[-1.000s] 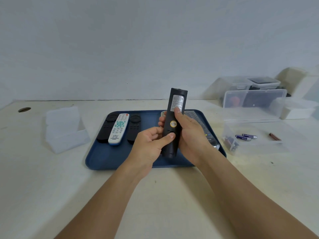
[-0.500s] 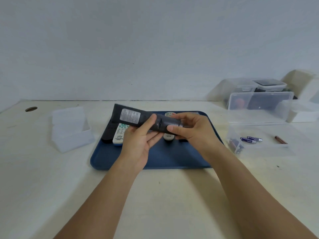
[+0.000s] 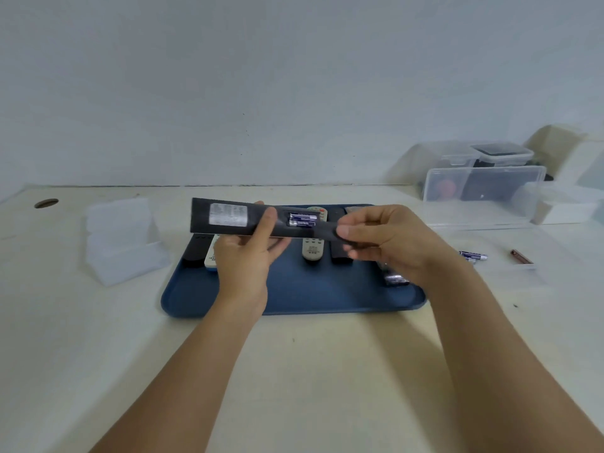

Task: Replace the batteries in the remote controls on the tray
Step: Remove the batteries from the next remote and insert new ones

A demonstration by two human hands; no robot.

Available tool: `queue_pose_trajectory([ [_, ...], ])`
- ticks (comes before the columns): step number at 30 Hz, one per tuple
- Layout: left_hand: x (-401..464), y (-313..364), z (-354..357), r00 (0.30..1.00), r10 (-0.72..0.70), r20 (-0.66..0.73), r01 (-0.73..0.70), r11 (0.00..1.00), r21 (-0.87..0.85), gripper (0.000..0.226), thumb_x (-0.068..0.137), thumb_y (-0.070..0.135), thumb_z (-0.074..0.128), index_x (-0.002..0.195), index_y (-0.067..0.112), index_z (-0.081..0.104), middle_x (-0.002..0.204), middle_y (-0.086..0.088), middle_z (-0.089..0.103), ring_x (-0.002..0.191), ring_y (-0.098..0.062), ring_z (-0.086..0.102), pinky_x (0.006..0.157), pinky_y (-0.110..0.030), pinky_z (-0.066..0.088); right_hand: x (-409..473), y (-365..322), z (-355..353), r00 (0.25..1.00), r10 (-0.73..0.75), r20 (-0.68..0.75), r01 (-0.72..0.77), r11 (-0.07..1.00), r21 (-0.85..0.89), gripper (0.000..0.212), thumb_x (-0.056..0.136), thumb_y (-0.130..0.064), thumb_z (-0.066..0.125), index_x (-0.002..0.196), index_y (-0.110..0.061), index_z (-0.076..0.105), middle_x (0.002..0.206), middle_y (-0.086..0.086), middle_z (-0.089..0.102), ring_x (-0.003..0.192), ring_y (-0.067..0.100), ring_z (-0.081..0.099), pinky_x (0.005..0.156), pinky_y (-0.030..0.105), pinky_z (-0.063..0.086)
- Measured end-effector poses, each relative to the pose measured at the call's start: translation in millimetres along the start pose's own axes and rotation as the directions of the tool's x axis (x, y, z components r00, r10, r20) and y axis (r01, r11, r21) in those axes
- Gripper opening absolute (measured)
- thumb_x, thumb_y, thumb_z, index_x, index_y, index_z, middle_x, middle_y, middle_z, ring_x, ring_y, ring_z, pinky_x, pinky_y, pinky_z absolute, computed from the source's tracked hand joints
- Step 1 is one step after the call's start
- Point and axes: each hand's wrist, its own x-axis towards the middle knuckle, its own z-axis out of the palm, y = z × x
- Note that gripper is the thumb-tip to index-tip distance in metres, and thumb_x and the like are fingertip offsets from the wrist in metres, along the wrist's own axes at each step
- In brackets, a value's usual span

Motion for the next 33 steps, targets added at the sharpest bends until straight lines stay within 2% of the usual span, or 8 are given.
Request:
queue_pose_trajectory([
  [4,6.7,3.6,-5.1,0.993,-0.115,0.018,0.115,0.992,-0.040,0.011,0.092,0.005,0.070,0.102,0.009,0.069,0.106,-0.009,0.075,0.102,-0.024,0.074,0.092,-0.040,0.059,-7.1,-0.4,-19.1,0.985,0.162,0.052,-0.114,0.856,-0.504,0.017,0.076,-0.005,0.083,0.089,0.001,0.074,0.079,0.019,0.073,0.068,0.023,0.070,0.064,0.027,0.061],
  [7,5.7,2.9,-2.8,0.985,-0.162,0.059,0.165,0.986,-0.037,0.014,0.091,-0.002,0.068,0.097,0.010,0.068,0.104,-0.010,0.076,0.098,-0.024,0.075,0.092,-0.039,0.059,-8.1,0.3,-18.3,0.983,0.176,0.056,-0.103,0.774,-0.625,0.013,0.076,-0.009,0.085,0.084,-0.005,0.077,0.075,0.015,0.075,0.065,0.022,0.072,0.066,0.031,0.062],
  [14,1.0,4.2,-1.6,0.978,-0.161,0.132,0.168,0.985,-0.045,0.018,0.091,-0.001,0.065,0.108,0.007,0.067,0.112,-0.016,0.074,0.102,-0.028,0.074,0.091,-0.039,0.059,-5.9,-2.8,-15.8,0.976,-0.217,-0.024,0.086,0.479,-0.873,0.017,0.068,-0.035,0.088,0.066,-0.027,0.074,0.062,-0.009,0.069,0.060,0.006,0.065,0.061,0.030,0.056],
  [17,-0.1,1.9,-0.2,0.974,-0.143,0.173,0.154,0.987,-0.052,0.025,0.093,-0.001,0.064,0.117,0.003,0.065,0.119,-0.019,0.071,0.108,-0.031,0.071,0.094,-0.039,0.058,-6.3,-3.8,1.5,0.941,-0.327,-0.088,0.164,0.667,-0.727,0.023,0.069,-0.039,0.088,0.073,-0.023,0.071,0.068,-0.009,0.070,0.063,0.002,0.064,0.061,0.020,0.052],
  [20,-2.0,-2.9,1.2,0.960,-0.105,0.259,0.134,0.986,-0.098,0.040,0.096,-0.002,0.059,0.135,-0.003,0.054,0.131,-0.023,0.064,0.120,-0.032,0.065,0.098,-0.040,0.055,-6.2,3.7,30.1,0.951,-0.224,-0.213,0.176,0.959,-0.221,0.041,0.069,-0.036,0.090,0.092,-0.013,0.064,0.089,0.002,0.073,0.080,0.018,0.074,0.069,0.034,0.063],
  [24,-7.8,-1.9,0.6,0.898,-0.075,0.435,0.121,0.990,-0.079,0.058,0.091,0.000,0.067,0.144,0.001,0.044,0.140,-0.019,0.058,0.133,-0.032,0.055,0.111,-0.047,0.044,0.8,11.6,40.4,0.948,-0.143,-0.283,0.189,0.971,0.145,0.033,0.079,-0.014,0.083,0.101,-0.004,0.060,0.087,0.008,0.071,0.075,0.020,0.072,0.075,0.037,0.061],
  [30,-8.3,19.7,-12.3,0.507,-0.207,0.837,0.568,0.811,-0.144,0.115,0.074,0.059,0.078,0.157,0.004,0.021,0.161,-0.025,0.028,0.144,-0.055,0.028,0.117,-0.066,0.023,10.0,9.1,14.3,0.965,-0.116,-0.234,0.207,0.886,0.414,0.026,0.089,-0.005,0.070,0.113,0.004,0.064,0.091,0.016,0.068,0.073,0.017,0.066,0.071,0.026,0.057],
  [33,-12.5,20.5,-4.2,0.553,-0.460,0.695,0.614,0.789,0.034,0.093,0.078,0.071,0.061,0.146,0.008,0.046,0.144,-0.021,0.055,0.121,-0.044,0.060,0.090,-0.054,0.054,6.7,10.8,20.6,0.973,-0.161,-0.164,0.203,0.936,0.287,0.024,0.088,-0.003,0.071,0.111,0.003,0.068,0.100,0.023,0.072,0.084,0.022,0.068,0.083,0.035,0.057],
])
